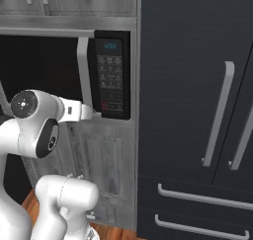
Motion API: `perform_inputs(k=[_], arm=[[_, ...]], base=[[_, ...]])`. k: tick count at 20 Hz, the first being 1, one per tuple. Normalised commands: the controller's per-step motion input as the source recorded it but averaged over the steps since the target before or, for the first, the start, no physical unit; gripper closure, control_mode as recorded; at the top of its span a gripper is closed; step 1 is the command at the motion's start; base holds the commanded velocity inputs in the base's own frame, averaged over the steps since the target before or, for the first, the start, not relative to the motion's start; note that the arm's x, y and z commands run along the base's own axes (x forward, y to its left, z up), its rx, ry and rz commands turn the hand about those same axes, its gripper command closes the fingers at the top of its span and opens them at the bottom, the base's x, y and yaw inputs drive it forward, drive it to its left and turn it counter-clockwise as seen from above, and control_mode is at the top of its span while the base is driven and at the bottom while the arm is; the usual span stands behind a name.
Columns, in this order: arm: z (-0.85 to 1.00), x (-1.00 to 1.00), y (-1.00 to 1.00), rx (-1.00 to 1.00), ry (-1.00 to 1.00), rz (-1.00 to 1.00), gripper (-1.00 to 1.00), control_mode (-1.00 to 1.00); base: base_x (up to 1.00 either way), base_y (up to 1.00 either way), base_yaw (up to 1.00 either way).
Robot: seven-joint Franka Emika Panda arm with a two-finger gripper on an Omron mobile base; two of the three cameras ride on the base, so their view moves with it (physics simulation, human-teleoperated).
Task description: The microwave is finished heating the shrimp and carrot. Take the bowl containing the food and place it on the dining counter.
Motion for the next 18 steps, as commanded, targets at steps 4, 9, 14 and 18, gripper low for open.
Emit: perform_inputs(k=[4,9,14,18], arm=[[0.5,0.11,0.01,0.0,-0.24,-0.02,-1.0,-1.0],[0.59,0.0,0.07,0.01,-0.28,0.0,-1.0,-1.0],[0.04,0.07,0.09,0.0,-0.28,0.0,-1.0,-1.0],[0.02,0.03,0.0,0.0,-0.27,0.0,-1.0,-1.0]], base=[[0.0,0.0,0.0],[0.0,0.0,0.0],[0.0,0.0,0.0],[0.0,0.0,0.0]])
